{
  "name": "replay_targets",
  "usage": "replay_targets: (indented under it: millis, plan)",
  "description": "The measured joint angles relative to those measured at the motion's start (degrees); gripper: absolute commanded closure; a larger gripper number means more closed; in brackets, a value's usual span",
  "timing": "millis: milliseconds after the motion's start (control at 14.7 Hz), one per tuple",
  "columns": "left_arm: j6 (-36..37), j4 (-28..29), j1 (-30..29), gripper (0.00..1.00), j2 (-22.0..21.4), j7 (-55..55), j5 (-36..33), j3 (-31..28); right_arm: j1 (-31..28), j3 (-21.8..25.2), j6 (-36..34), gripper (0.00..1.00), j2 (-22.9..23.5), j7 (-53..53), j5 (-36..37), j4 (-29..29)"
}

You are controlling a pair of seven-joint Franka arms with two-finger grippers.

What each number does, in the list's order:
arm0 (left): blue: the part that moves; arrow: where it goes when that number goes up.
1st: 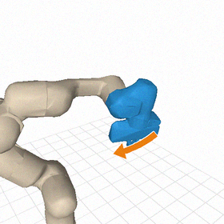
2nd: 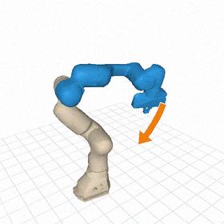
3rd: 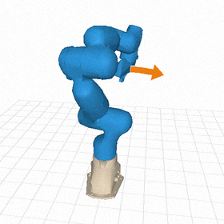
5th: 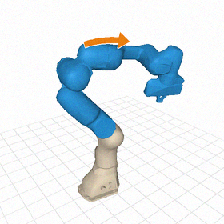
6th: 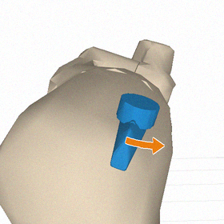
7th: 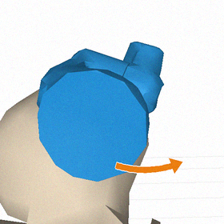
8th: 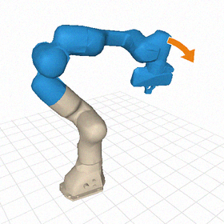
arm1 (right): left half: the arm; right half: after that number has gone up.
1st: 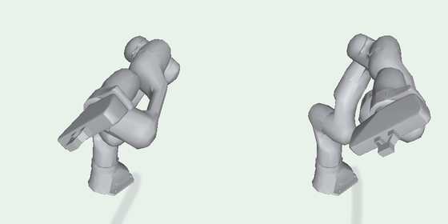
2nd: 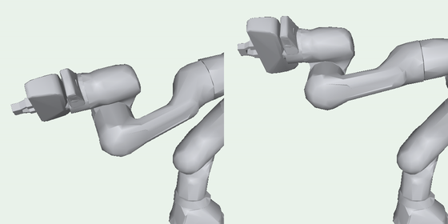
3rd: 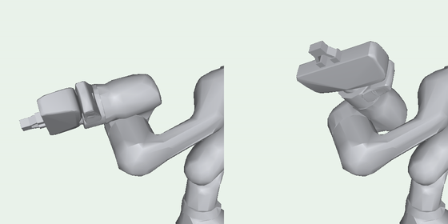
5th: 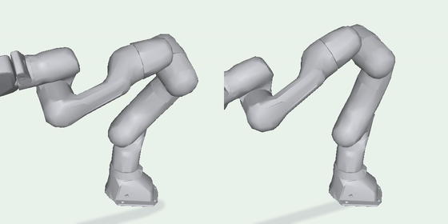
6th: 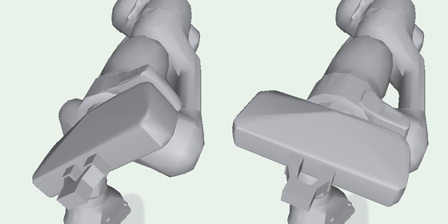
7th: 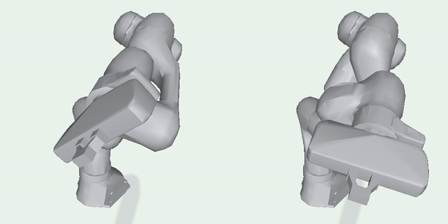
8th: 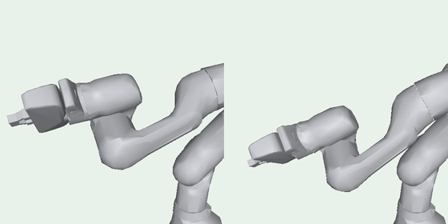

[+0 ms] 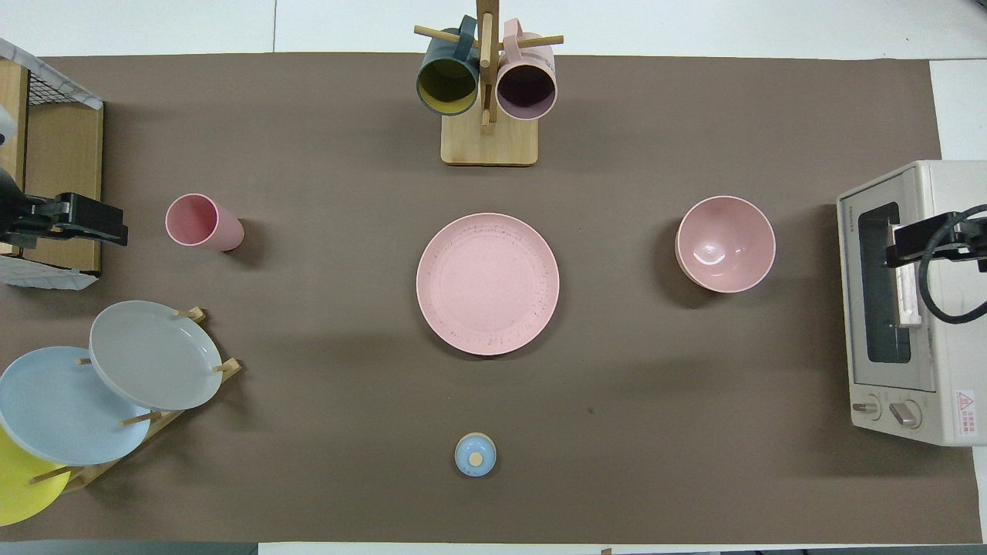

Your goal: Organize tableware

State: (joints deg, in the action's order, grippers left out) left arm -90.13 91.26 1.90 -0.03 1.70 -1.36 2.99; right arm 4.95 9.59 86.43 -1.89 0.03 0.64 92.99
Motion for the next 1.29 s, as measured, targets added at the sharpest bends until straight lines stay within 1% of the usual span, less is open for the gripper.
replay_targets:
  millis: [407,611,679,815,951,1086,1290]
  plan:
    - [0.0,0.0,0.0,0.00,0.0,0.0,0.0,0.0,0.0,0.0,-0.1,0.00,0.0,0.0,0.0,0.1]
    - [0.0,0.0,0.0,0.00,0.0,0.0,0.0,0.0,0.3,-0.2,0.6,0.00,-0.1,0.4,0.0,1.2]
    - [0.0,0.0,0.0,0.00,0.0,0.0,0.0,0.0,0.9,-0.2,3.6,0.00,-0.3,0.6,0.0,2.4]
    - [0.0,0.0,0.0,0.00,0.0,0.0,0.0,0.0,2.8,-0.5,12.9,0.00,-1.1,0.7,0.0,7.1]
    - [0.0,0.0,0.0,0.00,0.0,0.0,0.0,0.0,6.4,-0.7,16.9,0.00,-1.0,0.6,0.0,10.3]
    - [0.0,0.0,0.0,0.00,0.0,0.0,0.0,0.0,9.5,-1.0,20.1,0.00,0.9,0.6,0.0,11.5]
    - [0.0,0.0,0.0,0.00,0.0,0.0,0.0,0.0,12.7,-1.0,27.0,0.00,6.6,-0.2,0.0,12.2]
